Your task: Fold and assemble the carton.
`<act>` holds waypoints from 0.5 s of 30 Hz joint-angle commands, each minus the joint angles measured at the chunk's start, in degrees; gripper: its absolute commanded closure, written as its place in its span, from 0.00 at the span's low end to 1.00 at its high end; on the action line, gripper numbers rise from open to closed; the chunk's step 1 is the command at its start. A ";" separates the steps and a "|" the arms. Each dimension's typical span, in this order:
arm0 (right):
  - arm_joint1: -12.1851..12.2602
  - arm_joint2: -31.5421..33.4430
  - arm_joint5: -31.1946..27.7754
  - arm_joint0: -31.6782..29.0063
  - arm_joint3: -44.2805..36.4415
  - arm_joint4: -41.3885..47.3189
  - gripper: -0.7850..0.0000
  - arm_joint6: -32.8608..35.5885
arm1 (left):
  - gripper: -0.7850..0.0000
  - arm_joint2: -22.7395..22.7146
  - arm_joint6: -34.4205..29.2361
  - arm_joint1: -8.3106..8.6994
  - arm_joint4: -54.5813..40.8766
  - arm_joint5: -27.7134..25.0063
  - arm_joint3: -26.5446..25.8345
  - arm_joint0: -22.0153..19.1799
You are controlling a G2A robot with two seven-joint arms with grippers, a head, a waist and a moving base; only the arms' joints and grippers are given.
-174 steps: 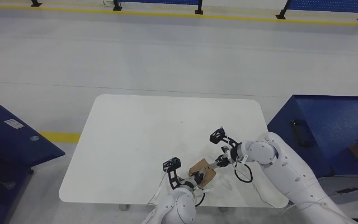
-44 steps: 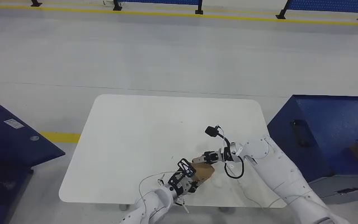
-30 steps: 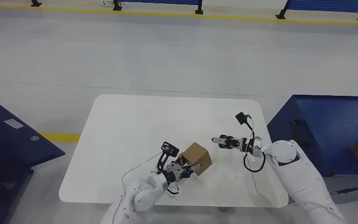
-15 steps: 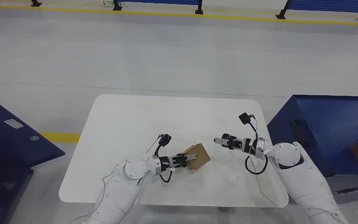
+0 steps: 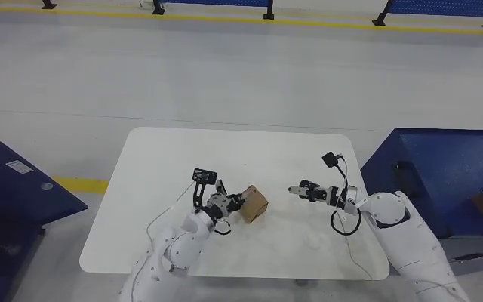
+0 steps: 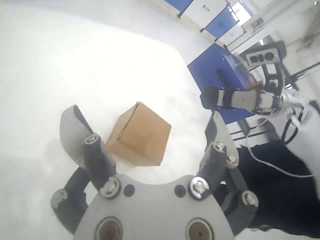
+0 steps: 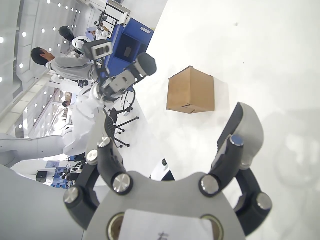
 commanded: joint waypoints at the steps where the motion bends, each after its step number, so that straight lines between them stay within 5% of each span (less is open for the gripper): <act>1: -0.10 -0.16 0.50 -0.82 -0.67 0.88 0.00 -0.85 | 1.00 3.99 3.82 -0.05 12.71 0.62 -1.67 0.75; 6: -0.01 1.97 0.98 -1.99 0.33 6.13 0.00 -2.06 | 1.00 7.84 2.92 -1.20 16.63 6.41 3.53 -2.21; 10: 0.10 2.45 1.13 -2.03 0.51 6.20 0.00 -1.61 | 1.00 9.00 0.67 -2.12 13.98 6.04 7.91 -6.44; 15: 0.10 2.45 1.13 -2.03 0.51 6.20 0.00 -1.61 | 1.00 10.27 0.98 -2.52 15.69 6.61 9.99 -6.99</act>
